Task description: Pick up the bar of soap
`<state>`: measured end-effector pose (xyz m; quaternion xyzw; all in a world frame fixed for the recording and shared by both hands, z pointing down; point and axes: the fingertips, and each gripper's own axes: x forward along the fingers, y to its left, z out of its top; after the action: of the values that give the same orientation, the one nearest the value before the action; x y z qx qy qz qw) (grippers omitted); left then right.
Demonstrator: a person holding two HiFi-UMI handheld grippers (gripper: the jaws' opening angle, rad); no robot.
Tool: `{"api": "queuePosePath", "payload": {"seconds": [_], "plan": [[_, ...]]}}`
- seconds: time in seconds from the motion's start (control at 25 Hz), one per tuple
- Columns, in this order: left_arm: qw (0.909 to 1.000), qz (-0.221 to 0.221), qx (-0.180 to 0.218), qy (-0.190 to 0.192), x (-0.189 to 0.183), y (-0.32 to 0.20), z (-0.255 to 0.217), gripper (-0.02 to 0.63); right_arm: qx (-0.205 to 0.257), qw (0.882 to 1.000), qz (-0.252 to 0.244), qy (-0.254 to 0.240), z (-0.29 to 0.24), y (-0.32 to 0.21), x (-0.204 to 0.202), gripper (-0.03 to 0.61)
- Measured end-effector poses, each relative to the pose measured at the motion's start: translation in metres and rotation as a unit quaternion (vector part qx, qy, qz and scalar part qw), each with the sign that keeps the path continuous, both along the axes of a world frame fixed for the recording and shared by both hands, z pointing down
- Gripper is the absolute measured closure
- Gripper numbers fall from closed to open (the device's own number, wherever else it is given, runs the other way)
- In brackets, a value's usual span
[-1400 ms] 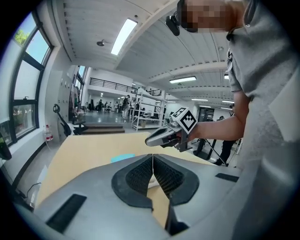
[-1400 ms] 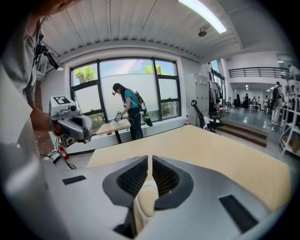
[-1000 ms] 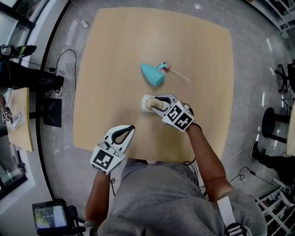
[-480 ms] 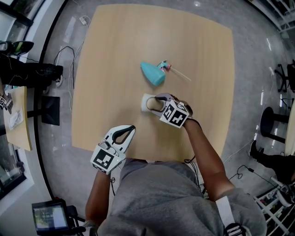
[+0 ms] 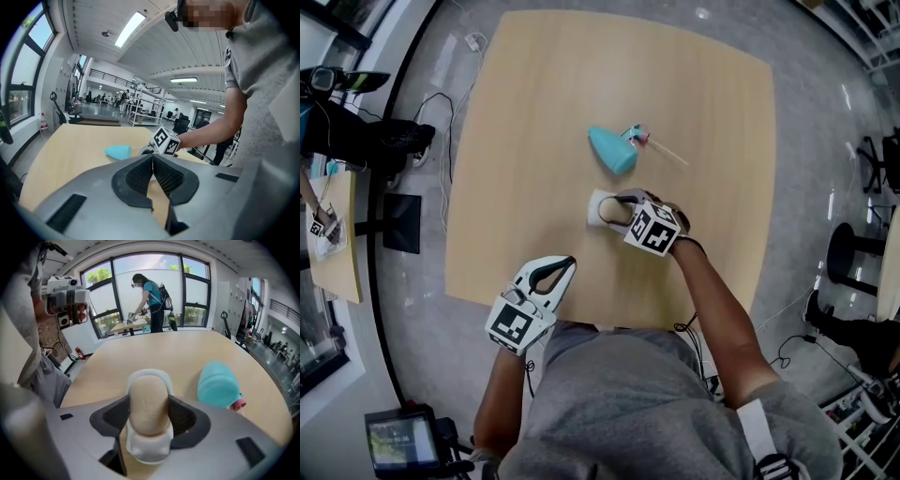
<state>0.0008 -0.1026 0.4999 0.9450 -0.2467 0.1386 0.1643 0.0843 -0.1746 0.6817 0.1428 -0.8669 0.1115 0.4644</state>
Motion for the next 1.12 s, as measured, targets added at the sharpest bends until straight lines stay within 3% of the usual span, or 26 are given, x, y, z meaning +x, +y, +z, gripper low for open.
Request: {"api": "queuePosePath", "payload": {"seconds": [0.28, 0.52, 1.12], "plan": [[0.9999, -0.012, -0.004, 0.0, -0.013, 0.008, 0.0, 0.607, 0.007, 0.999, 0.032, -0.015, -0.02, -0.001, -0.003, 0.328], [0.9973, -0.037, -0.045, 0.044, -0.021, 0.013, 0.005, 0.607, 0.023, 0.998, 0.051, -0.028, -0.044, -0.003, -0.003, 0.328], [0.9956, -0.062, -0.045, 0.053, -0.041, 0.032, 0.006, 0.607, 0.048, 0.995, 0.085, -0.025, -0.075, -0.003, 0.001, 0.328]]}}
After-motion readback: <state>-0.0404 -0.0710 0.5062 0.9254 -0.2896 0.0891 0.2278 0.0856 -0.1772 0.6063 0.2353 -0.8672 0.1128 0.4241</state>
